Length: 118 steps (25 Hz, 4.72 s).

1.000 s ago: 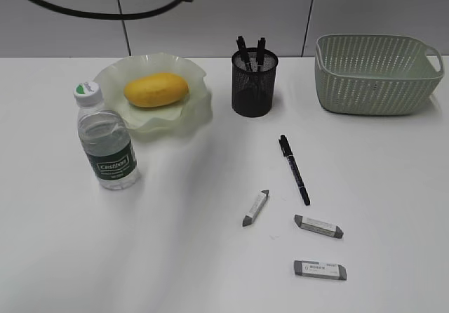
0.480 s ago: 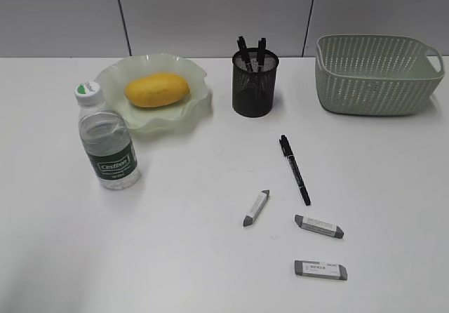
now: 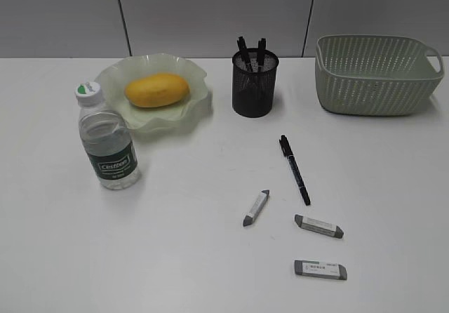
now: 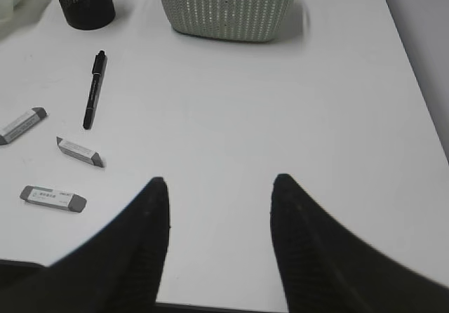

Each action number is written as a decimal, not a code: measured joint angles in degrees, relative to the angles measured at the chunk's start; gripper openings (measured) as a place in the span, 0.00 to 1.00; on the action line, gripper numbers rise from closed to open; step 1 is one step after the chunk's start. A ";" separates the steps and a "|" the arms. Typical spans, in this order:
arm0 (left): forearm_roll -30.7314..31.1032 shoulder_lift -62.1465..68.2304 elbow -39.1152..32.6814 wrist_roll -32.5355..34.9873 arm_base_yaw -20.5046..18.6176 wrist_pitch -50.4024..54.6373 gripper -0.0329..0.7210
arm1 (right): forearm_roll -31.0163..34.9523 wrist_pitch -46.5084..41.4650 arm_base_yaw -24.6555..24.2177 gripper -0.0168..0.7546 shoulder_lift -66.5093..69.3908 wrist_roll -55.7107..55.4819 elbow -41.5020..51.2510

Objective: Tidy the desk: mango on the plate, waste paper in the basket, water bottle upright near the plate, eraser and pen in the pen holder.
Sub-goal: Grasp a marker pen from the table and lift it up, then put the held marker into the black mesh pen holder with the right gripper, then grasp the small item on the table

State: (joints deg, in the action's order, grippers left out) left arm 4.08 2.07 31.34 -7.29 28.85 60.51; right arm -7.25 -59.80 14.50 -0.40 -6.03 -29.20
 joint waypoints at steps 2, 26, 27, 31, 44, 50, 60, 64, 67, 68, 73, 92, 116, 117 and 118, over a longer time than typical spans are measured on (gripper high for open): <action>0.34 -0.96 -0.25 0.00 0.00 0.06 0.87 | 0.00 0.00 0.00 0.52 0.00 0.00 0.00; 0.58 -2.43 -0.44 0.00 -14.08 -0.06 0.63 | 11.93 19.74 0.00 0.52 54.30 9.44 -10.11; 0.58 -2.43 -0.44 0.00 -14.08 -0.06 0.63 | 12.91 21.32 0.28 0.52 62.32 9.46 -13.02; 0.52 -2.43 -0.44 0.00 -14.08 -0.06 0.62 | 11.96 24.42 3.67 0.52 90.14 6.46 -26.94; 0.52 -2.43 -0.44 0.00 -14.08 -0.06 0.61 | 8.82 10.91 10.46 0.57 129.01 -0.36 -63.10; 0.52 -2.43 -0.44 0.00 -14.08 -0.06 0.61 | 8.31 10.94 10.46 0.44 131.58 -0.42 -63.92; 0.52 -2.43 -0.44 0.00 -14.08 -0.06 0.61 | 4.61 37.34 10.46 0.19 113.21 -3.45 -52.86; 0.47 -2.43 -0.44 0.00 -14.08 -0.06 0.60 | -0.44 85.13 9.28 0.19 103.47 -2.39 -35.99; 0.47 -2.43 -0.44 0.00 -14.08 -0.06 0.59 | 5.28 103.84 9.15 0.19 108.22 0.90 -33.63; 0.47 -2.43 -0.44 0.00 -14.08 -0.06 0.59 | 7.25 106.61 9.01 0.19 110.33 1.42 -34.18; 0.47 -2.43 -0.44 0.00 -14.08 -0.06 0.59 | 9.27 110.32 8.71 0.19 121.13 2.14 -39.24; 0.47 -2.43 -0.44 0.00 -14.08 -0.06 0.54 | 1.92 63.48 8.71 0.69 102.48 2.25 -41.33; -2.21 18.12 0.59 6.12 -14.08 -1.26 0.47 | 3.44 -0.84 8.71 0.55 0.56 2.08 -0.22; -3.42 20.22 1.39 7.81 -14.08 -2.39 0.47 | 3.44 -0.40 8.71 0.55 0.08 2.18 -0.09; -4.72 22.59 2.55 9.91 -14.08 -3.21 0.46 | 3.55 -0.29 8.71 0.55 0.01 2.33 -0.03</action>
State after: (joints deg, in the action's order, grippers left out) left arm -0.64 24.66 33.89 2.63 14.77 57.29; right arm -3.70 -60.08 23.22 -0.39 -3.70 -29.23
